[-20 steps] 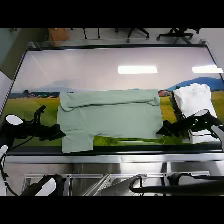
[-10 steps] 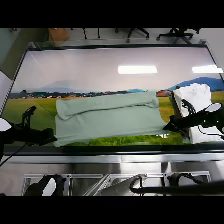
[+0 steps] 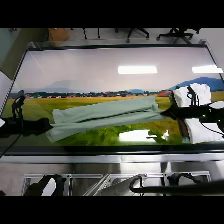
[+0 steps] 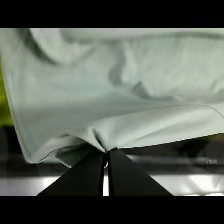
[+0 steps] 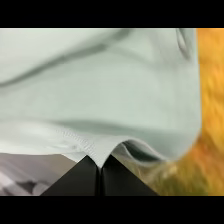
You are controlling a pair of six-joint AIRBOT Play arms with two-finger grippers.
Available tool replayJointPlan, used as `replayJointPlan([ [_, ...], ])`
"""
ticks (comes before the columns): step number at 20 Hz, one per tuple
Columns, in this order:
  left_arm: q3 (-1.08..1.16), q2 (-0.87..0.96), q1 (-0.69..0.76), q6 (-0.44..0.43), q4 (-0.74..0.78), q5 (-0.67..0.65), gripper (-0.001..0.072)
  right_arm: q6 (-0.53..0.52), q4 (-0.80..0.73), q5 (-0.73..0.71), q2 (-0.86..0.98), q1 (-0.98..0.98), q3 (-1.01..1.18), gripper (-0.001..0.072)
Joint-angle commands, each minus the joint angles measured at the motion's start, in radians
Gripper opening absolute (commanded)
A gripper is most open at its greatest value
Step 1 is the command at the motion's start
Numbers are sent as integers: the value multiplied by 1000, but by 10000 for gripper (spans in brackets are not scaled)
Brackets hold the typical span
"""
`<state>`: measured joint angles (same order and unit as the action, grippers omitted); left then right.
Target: Fold the shirts.
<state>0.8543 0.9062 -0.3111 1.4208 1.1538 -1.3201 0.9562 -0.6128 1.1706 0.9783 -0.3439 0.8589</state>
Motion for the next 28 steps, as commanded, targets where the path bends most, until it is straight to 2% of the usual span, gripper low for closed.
replayJointPlan([
  [1, 123, 189, 8, -12, -38, 103, 11, -178, 180, -139, 140, 66, 65, 21],
  [4, 206, 366, 52, -35, -38, 152, 12, -237, 182, -205, 292, 128, 154, 22],
  [7, 255, 522, 96, -35, -37, 219, 19, -239, 180, -210, 396, 129, 238, 32],
  [9, 294, 595, 109, -35, -36, 215, 35, -238, 163, -203, 411, 127, 287, 218],
  [10, 318, 620, 110, -35, -23, 190, 333, -237, 125, -181, 410, 126, 319, 265],
  [11, 344, 638, 110, -34, -19, 162, 648, -210, 60, -148, 409, 119, 358, 268],
  [12, 380, 651, 105, -33, -19, 129, 671, -145, -41, -123, 408, 104, 402, 379],
  [13, 416, 654, 100, -33, -19, 99, 660, -63, -137, -112, 408, 92, 436, 533],
  [14, 455, 653, 91, -32, -23, 63, 660, -10, -190, -100, 408, 81, 452, 543],
  [17, 540, 619, 82, -19, -23, 3, 660, -2, -194, -32, 418, 73, 454, 543],
  [23, 550, 524, 98, -13, -30, -9, 659, -2, -169, 16, 494, 120, 454, 540],
  [25, 551, 505, 118, -13, -32, -27, 659, 1, -169, 15, 526, 129, 454, 480],
  [27, 550, 493, 157, -13, -32, -30, 659, 1, -148, 14, 557, 136, 454, 469],
  [28, 551, 493, 184, -13, -32, -23, 658, -8, -133, 15, 566, 139, 454, 302],
])
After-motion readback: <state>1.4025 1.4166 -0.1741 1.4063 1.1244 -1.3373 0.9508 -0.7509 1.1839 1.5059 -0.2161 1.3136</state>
